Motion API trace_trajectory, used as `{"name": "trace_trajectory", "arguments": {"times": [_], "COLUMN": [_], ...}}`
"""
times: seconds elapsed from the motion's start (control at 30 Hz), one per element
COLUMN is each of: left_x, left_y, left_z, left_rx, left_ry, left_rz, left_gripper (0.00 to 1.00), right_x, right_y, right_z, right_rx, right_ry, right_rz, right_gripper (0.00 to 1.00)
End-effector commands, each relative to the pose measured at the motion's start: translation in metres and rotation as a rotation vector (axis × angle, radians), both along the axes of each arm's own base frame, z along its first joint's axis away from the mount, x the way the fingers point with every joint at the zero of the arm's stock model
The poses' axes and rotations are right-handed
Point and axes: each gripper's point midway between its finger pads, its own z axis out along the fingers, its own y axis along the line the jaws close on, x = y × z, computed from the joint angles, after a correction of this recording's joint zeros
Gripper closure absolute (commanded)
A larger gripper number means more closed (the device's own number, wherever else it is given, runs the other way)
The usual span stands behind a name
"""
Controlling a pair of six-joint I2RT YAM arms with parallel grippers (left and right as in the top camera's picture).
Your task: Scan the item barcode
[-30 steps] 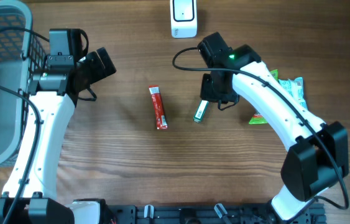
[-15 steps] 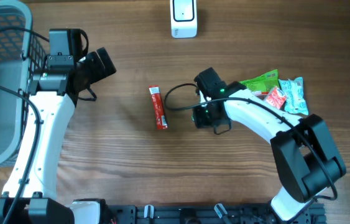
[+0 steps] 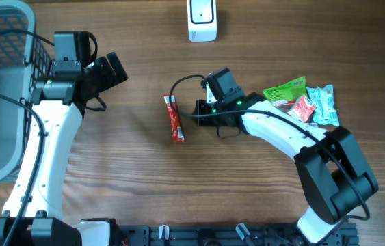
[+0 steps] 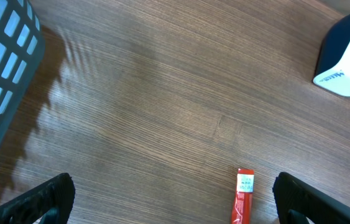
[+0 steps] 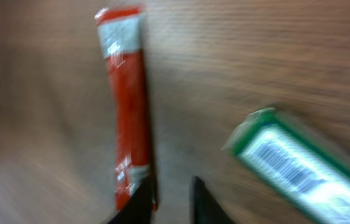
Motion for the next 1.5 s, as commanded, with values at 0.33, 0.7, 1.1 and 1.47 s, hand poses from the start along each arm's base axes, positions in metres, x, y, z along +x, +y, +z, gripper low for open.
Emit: {"name": "trace_trajectory", "arguments": {"times": [0.33,0.7,1.1,1.47], "left_x": [0.002,0.002,0.002,0.002], "left_y": [0.004,0.004,0.004,0.004], "left_z": [0.001,0.001,0.001,0.001], "left_rx": [0.017,0.018,0.018,0.018], "left_ry": [-0.003,-0.003,-0.003,-0.003], "left_rz": [0.004,0.003,0.003,0.003], "left_gripper": [0.0,0.0,0.0,0.0], "right_x": [0.005,0.0,-0.004,-0.011], "right_y": [-0.093,-0.124,-0.103,-0.102], "right_z": [0.078,0.009,-0.028,-0.035], "right_rx": [-0.077,-0.302,-0.255,-0.239], "right_ry": [-0.308,-0.278,-0.256,-0.232], "right_rz": [0.402,0.502,0.528,0.529], "right_gripper": [0.45,0.42,0.48,0.55]}}
